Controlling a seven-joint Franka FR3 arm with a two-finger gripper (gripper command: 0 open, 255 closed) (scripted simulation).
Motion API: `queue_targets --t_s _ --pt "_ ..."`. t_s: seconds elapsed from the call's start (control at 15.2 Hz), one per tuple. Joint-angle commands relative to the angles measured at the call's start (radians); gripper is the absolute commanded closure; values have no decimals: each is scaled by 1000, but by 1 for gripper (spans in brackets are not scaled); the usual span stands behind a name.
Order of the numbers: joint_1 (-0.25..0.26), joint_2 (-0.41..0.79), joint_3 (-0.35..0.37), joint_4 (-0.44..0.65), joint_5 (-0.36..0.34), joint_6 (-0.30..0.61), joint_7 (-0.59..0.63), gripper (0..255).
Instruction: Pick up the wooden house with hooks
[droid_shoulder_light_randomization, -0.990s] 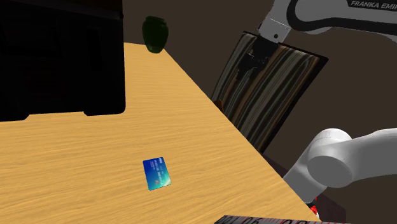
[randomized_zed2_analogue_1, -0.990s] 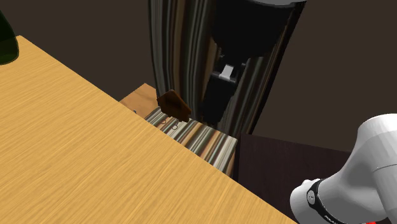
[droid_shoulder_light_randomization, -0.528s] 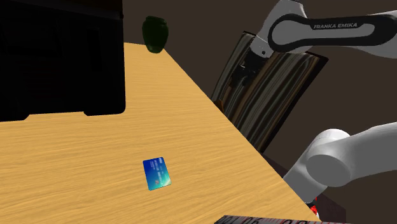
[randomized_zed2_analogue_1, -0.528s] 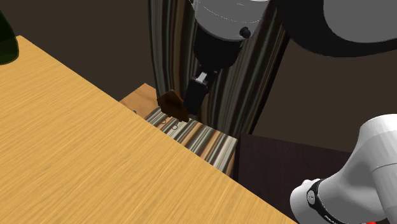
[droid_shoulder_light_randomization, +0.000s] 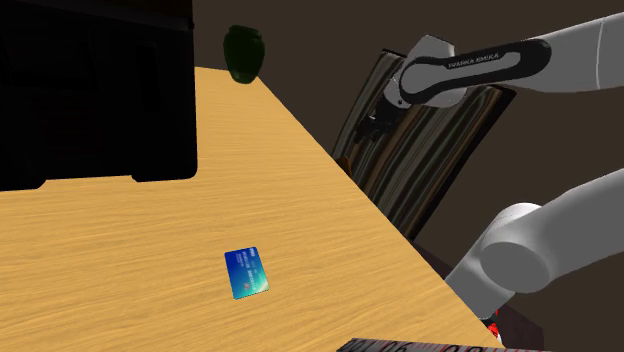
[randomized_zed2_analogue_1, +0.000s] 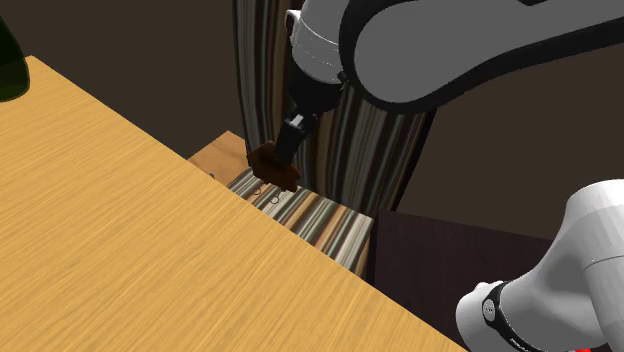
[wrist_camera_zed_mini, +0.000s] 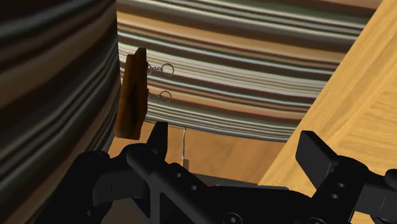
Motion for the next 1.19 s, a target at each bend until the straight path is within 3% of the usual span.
queue_targets --t_s 0.0,0.33,0.66,0.86,1.12 --pt "6 66 -31 3 20 81 -36 0" --pt "41 247 -125 62 139 235 -180 0" --pt "67 449 -189 168 388 333 -412 0" --pt "36 575 -178 257 568 357 -567 0" --pt "-55 733 -117 394 754 365 -729 0"
